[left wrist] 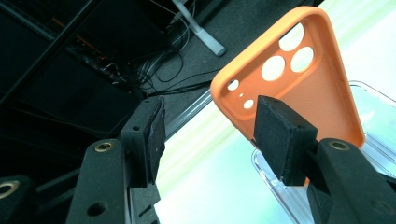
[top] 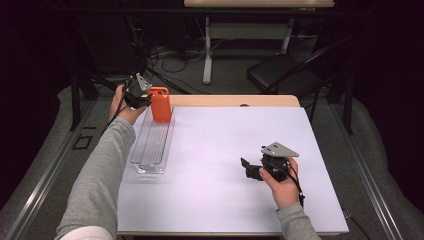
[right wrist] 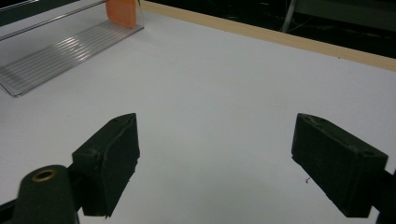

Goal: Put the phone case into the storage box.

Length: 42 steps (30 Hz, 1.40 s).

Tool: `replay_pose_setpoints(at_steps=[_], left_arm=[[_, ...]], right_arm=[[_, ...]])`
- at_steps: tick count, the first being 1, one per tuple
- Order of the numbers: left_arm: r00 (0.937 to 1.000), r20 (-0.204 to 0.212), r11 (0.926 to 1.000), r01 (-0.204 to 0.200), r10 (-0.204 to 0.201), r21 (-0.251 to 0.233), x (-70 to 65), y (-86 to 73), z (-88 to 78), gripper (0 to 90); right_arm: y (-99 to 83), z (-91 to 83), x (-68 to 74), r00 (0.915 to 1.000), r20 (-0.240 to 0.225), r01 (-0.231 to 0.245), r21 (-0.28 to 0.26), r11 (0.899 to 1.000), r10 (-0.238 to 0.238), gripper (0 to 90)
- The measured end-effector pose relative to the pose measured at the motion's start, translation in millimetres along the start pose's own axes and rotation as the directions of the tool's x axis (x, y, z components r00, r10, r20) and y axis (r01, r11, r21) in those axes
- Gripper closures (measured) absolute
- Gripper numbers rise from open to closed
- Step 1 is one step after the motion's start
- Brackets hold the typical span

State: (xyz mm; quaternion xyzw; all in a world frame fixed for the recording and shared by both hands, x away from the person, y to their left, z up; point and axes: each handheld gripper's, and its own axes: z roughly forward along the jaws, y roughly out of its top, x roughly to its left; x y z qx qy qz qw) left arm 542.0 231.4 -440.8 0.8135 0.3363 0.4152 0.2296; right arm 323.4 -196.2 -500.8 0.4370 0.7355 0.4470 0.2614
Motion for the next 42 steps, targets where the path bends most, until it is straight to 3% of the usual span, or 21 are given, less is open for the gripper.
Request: replay_pose_setpoints(at_steps=[10,15,18,22,25,29,31,34,36,38,42], left_arm=[[0.9945,0.060,0.9949,0.089,-0.086,-0.047,10.2,0.3,-13.3,37.1],[0.9870,0.082,0.9860,0.145,-0.139,-0.082,17.8,0.0,-22.5,34.8],[0.9762,0.107,0.9753,0.199,-0.189,-0.096,22.6,-0.7,-27.1,33.3],[0.9647,0.138,0.9653,0.240,-0.225,-0.104,26.6,-1.5,-32.1,31.5],[0.9516,0.170,0.9541,0.277,-0.256,-0.114,28.3,-1.3,-35.7,29.5],[0.9285,0.219,0.9379,0.329,-0.300,-0.110,29.3,-0.2,-39.7,28.5],[0.9214,0.237,0.9340,0.340,-0.308,-0.109,29.5,0.2,-41.4,28.5],[0.9173,0.241,0.9312,0.349,-0.317,-0.104,29.6,1.1,-44.7,28.5],[0.9110,0.251,0.9268,0.361,-0.328,-0.102,29.7,1.4,-46.7,28.4],[0.8994,0.268,0.9197,0.381,-0.346,-0.094,29.7,1.5,-49.0,27.6],[0.8841,0.295,0.9095,0.405,-0.363,-0.095,28.2,2.2,-54.1,25.6]], right_arm=[[-0.7,-1.1,-1.9,1.0000,0.003,0.001,-0.001,1.000,-0.001,14.7],[-0.8,-0.3,-2.4,1.0000,0.004,-0.001,-0.004,1.000,0.001,14.7],[-0.9,0.1,-2.1,1.0000,0.002,0.005,0.000,1.000,-0.005,14.7],[-0.9,1.0,-1.7,1.0000,0.001,0.002,-0.002,1.000,-0.002,14.7],[-0.9,0.9,-1.8,1.0000,0.001,0.001,-0.002,1.000,-0.001,14.7],[-0.8,0.9,-2.3,1.0000,0.000,0.000,-0.002,1.000,0.000,14.7],[-0.8,1.1,-2.5,1.0000,0.000,-0.001,-0.003,1.000,0.001,14.7],[-0.8,1.3,-2.8,1.0000,-0.001,0.000,-0.002,1.000,0.000,14.7],[-0.8,1.2,-3.0,1.0000,-0.002,-0.001,-0.003,1.000,0.001,14.7],[-0.8,0.9,-3.2,1.0000,-0.003,-0.002,-0.004,1.000,0.002,14.7],[-0.9,0.2,-3.6,1.0000,-0.004,-0.004,-0.008,1.000,0.004,14.7]])
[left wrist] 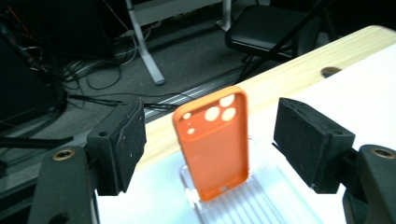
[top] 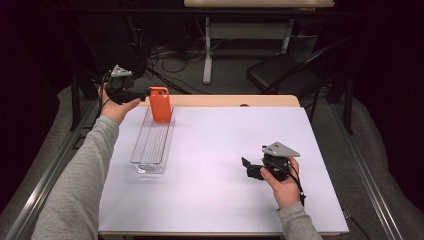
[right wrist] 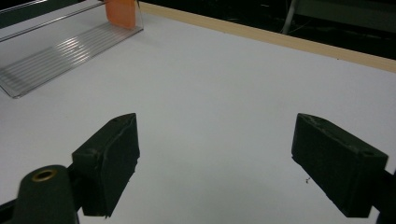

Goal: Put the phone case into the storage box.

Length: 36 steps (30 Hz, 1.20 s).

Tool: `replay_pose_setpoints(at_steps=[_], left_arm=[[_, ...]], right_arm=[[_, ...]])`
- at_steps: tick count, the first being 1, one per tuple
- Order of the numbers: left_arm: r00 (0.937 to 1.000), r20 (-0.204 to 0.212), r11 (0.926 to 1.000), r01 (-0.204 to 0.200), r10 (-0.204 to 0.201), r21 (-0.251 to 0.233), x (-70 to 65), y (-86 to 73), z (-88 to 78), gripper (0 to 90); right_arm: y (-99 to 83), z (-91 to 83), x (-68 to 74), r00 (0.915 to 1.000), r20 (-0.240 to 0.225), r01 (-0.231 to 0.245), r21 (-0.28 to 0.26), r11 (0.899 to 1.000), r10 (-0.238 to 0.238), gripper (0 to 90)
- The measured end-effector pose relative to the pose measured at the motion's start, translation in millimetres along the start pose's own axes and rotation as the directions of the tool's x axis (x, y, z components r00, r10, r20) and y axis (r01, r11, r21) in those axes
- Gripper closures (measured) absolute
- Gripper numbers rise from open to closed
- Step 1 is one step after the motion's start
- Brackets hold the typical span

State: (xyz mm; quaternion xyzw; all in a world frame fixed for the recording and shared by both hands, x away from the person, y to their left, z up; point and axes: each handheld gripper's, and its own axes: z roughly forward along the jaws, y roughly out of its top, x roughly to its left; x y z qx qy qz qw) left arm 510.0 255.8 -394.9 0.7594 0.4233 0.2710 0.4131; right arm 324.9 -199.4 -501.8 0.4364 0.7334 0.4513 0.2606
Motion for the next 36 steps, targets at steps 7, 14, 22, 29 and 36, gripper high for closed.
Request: replay_pose_setpoints(at_steps=[7,14,22,29,36], left_arm=[[0.9996,0.015,0.9997,0.024,-0.024,-0.010,-3.9,2.0,-6.7,25.7],[0.9988,0.045,0.9998,0.018,-0.018,0.000,-5.9,3.8,-13.8,24.8],[0.9975,0.068,0.9998,0.020,-0.019,-0.004,-10.4,5.3,-20.9,24.8],[0.9956,0.093,0.9999,-0.011,0.011,0.001,-19.9,6.7,-29.3,21.7],[0.9853,0.171,0.9998,-0.002,0.005,-0.018,-27.3,7.0,-37.1,15.4]], right_arm=[[-0.3,-1.6,-1.1,1.0000,-0.002,-0.003,-0.002,1.000,0.003,14.7],[-0.2,-1.7,-1.0,1.0000,-0.003,-0.002,-0.005,1.000,0.002,14.7],[-0.3,-2.4,-1.4,1.0000,-0.006,-0.004,-0.012,1.000,0.004,14.7],[-0.7,-5.3,-3.1,0.9999,-0.005,-0.010,-0.018,1.000,0.010,14.7],[-1.1,-8.3,-4.7,0.9998,0.001,-0.017,-0.021,1.000,0.017,14.7]])
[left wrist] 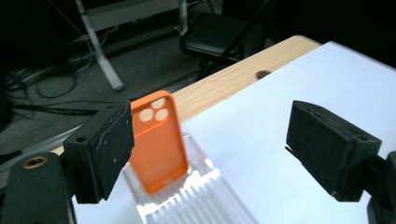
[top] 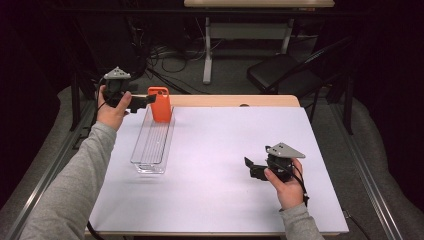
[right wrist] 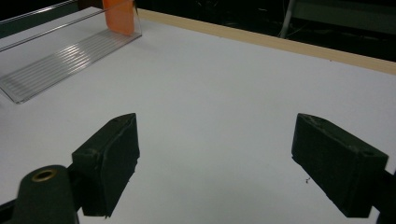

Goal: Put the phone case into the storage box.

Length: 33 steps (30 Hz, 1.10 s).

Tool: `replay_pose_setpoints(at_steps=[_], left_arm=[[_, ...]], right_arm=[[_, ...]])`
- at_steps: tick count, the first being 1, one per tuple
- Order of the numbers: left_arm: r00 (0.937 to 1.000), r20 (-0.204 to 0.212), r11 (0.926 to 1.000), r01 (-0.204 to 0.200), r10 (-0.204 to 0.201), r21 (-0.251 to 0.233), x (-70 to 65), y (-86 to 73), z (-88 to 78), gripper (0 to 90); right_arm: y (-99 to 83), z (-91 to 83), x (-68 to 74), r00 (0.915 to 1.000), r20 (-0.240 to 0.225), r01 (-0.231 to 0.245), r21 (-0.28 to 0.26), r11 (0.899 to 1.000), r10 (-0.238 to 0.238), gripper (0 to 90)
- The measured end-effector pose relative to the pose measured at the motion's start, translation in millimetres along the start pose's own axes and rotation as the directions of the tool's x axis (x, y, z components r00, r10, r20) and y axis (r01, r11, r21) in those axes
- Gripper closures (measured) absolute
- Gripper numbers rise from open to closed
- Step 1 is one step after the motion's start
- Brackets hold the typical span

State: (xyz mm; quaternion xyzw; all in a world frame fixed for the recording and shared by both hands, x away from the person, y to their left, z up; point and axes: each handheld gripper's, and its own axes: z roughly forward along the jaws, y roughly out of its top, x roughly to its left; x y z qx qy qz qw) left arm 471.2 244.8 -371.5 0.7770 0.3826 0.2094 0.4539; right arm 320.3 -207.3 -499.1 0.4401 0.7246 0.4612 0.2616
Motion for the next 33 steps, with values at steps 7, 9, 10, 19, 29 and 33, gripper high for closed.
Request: replay_pose_setpoints(at_steps=[7,9,10,19,29,33], left_arm=[[0.9998,0.018,1.0000,-0.005,0.005,0.001,-8.5,-1.4,-4.3,15.4],[0.9996,0.025,1.0000,-0.010,0.010,-0.002,-10.9,-2.7,-5.7,14.7],[0.9996,0.026,0.9999,-0.011,0.011,0.000,-11.5,-3.0,-6.2,14.0],[0.9977,0.065,0.9998,-0.016,0.016,-0.010,-22.5,-7.3,-13.6,8.1],[0.9926,0.117,0.9994,-0.028,0.030,-0.022,-34.9,-14.2,-20.7,3.5],[0.9913,0.125,0.9989,-0.037,0.040,-0.029,-39.9,-17.4,-24.2,3.5]], right_arm=[[0.4,-0.8,0.4,1.0000,-0.002,0.005,-0.002,1.000,-0.005,14.7],[0.6,-1.1,0.4,1.0000,-0.003,0.004,-0.003,1.000,-0.004,14.7],[0.7,-1.1,0.3,1.0000,-0.003,0.005,-0.005,1.000,-0.005,14.7],[1.6,-2.0,-0.3,1.0000,-0.002,0.000,-0.007,1.000,0.000,14.2],[4.2,-5.1,-1.4,0.9997,-0.012,-0.019,-0.023,1.000,0.019,12.9],[4.9,-7.1,-1.7,0.9997,-0.021,-0.013,-0.020,1.000,0.012,10.7]])
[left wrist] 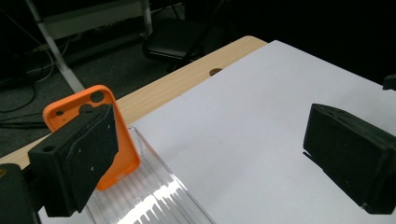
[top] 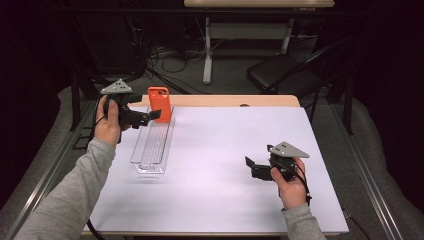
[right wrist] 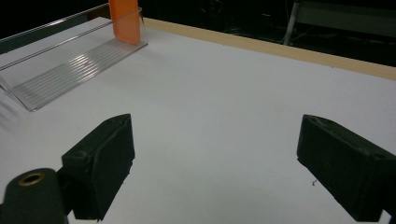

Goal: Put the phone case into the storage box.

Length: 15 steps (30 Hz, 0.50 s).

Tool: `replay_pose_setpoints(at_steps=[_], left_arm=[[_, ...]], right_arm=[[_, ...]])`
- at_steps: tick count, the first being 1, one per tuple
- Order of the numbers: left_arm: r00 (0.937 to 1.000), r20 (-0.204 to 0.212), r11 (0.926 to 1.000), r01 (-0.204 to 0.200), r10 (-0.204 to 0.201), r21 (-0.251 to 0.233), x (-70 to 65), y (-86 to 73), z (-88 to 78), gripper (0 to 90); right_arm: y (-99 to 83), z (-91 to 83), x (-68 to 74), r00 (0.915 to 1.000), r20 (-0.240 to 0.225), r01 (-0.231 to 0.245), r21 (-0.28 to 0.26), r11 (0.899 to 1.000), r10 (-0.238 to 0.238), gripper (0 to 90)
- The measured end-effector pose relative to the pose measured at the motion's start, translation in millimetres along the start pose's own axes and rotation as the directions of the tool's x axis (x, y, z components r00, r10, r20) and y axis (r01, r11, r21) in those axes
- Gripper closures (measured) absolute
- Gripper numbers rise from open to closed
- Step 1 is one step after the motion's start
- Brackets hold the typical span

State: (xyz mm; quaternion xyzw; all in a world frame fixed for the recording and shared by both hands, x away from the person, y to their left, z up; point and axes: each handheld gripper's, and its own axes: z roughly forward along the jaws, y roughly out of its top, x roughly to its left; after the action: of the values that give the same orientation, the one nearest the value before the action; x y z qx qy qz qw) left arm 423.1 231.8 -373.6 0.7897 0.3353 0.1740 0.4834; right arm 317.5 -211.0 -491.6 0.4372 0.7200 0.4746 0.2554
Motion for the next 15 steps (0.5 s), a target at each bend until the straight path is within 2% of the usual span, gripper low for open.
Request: replay_pose_setpoints(at_steps=[4,6,15], left_arm=[[0.9998,-0.012,0.9999,-0.016,0.016,-0.004,-6.7,-2.3,-3.5,3.5],[0.9999,0.003,0.9998,-0.016,0.016,-0.012,-10.5,-4.6,-5.2,3.5],[0.9996,0.023,0.9998,-0.017,0.018,-0.012,-25.8,-16.0,-6.6,3.5]], right_arm=[[0.5,-0.8,0.2,1.0000,-0.005,0.004,-0.004,1.000,-0.004,10.0],[0.9,-1.5,0.8,0.9999,-0.013,0.005,-0.001,1.000,-0.005,9.1],[3.4,-5.1,2.2,0.9996,-0.027,0.013,0.002,1.000,-0.013,7.5]])
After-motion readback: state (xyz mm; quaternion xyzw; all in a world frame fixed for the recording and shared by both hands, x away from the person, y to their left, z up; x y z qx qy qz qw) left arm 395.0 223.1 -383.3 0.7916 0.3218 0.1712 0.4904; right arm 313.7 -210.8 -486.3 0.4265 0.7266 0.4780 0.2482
